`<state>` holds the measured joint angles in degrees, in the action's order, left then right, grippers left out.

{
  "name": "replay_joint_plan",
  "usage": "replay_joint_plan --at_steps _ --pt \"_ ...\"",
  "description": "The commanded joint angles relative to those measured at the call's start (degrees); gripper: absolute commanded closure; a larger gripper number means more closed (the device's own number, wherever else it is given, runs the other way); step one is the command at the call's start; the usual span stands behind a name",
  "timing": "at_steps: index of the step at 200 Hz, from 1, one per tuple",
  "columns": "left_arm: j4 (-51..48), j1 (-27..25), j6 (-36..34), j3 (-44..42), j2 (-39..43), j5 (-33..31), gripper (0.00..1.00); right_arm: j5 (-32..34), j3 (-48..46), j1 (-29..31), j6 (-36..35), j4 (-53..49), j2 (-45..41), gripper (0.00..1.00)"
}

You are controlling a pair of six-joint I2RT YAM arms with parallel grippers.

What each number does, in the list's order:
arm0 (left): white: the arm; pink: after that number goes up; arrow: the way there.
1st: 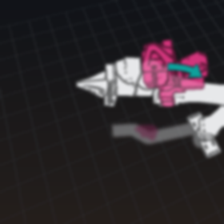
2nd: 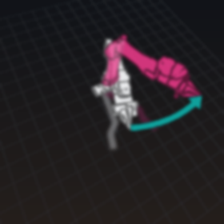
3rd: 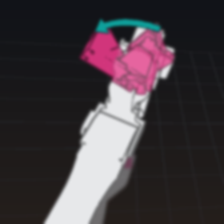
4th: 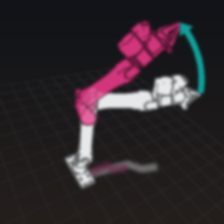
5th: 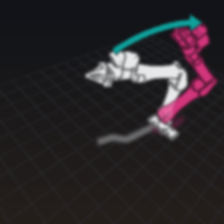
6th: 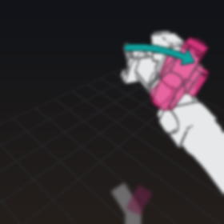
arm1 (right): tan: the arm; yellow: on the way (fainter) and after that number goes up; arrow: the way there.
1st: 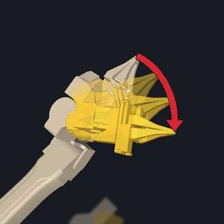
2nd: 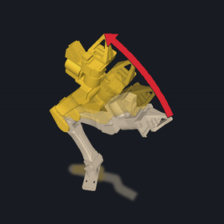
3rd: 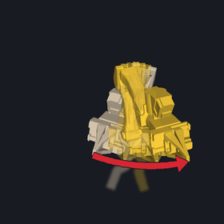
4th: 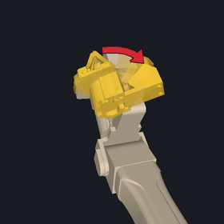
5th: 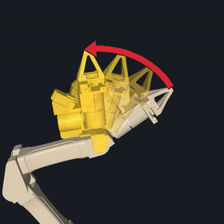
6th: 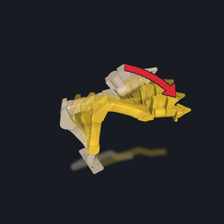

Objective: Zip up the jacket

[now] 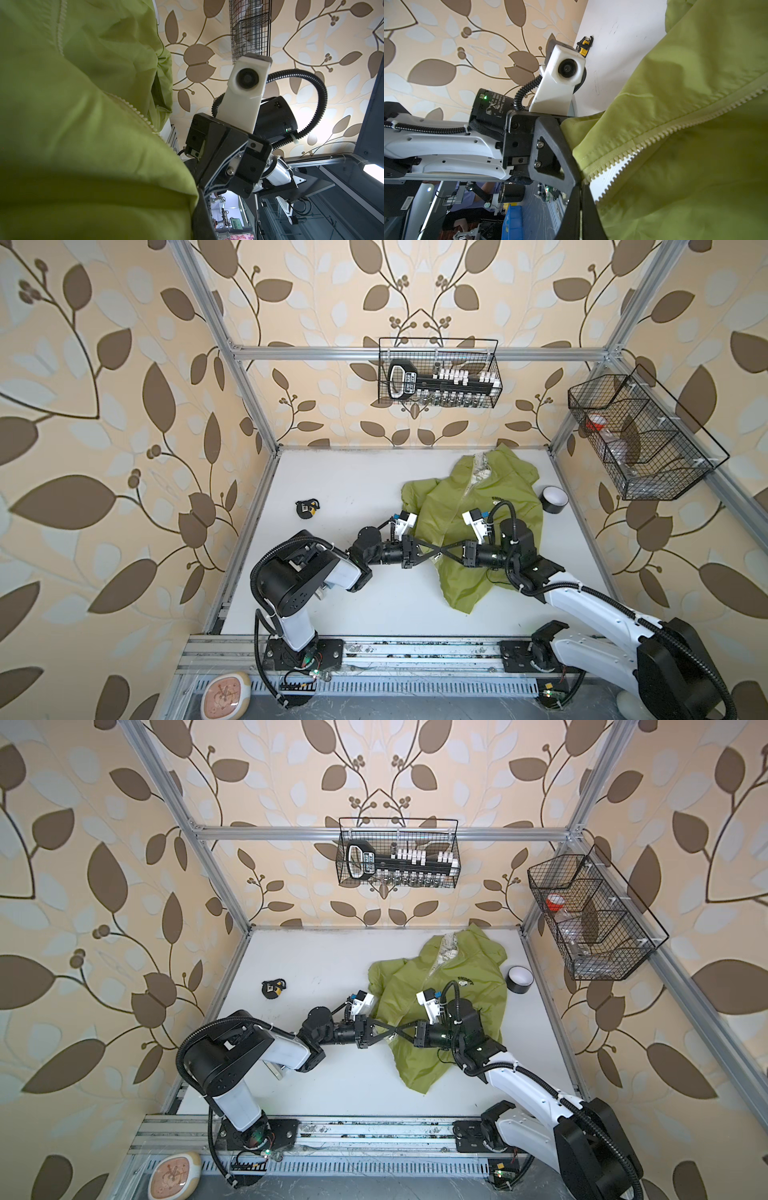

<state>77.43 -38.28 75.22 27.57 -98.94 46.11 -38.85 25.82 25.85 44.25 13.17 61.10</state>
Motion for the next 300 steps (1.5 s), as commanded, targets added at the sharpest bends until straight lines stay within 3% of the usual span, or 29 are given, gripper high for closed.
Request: replay_joint_plan --at_steps 1,13,55,88,141,204,236,300 --pt "4.0 -0.4 0.1 2.2 1.2 1.9 1.00 -0.1 -0.9 -0.1 -0.7 -0.1 0.2 1.00" --pt "4.0 -0.4 0.3 2.3 1.2 1.8 0.97 0.1 -0.9 -0.1 -0.7 -0.2 0.3 1.00" --pt "4.0 -0.4 0.5 1.9 1.6 0.6 0.65 1.3 -0.9 -0.1 -1.2 -1.6 0.1 1.00" --pt "4.0 -0.4 0.7 0.4 2.1 -1.4 0.57 3.4 -1.2 -0.1 -0.6 -2.1 -0.5 1.00" --pt "4.0 -0.5 0.3 -4.0 1.9 -6.6 0.56 5.2 -1.8 0.2 1.9 0.6 -0.7 1.00" --pt "4.0 -1.0 0.8 -4.7 3.2 -9.3 0.70 7.6 -1.8 2.0 2.9 1.3 -0.5 1.00" --pt "3.6 -2.2 -1.1 -6.6 3.4 -10.2 0.55 8.3 -1.8 2.6 3.7 2.2 -0.3 1.00" --pt "-2.7 -6.5 -7.9 -8.2 7.8 -14.3 0.51 9.1 -1.6 3.8 4.2 2.7 0.5 1.00"
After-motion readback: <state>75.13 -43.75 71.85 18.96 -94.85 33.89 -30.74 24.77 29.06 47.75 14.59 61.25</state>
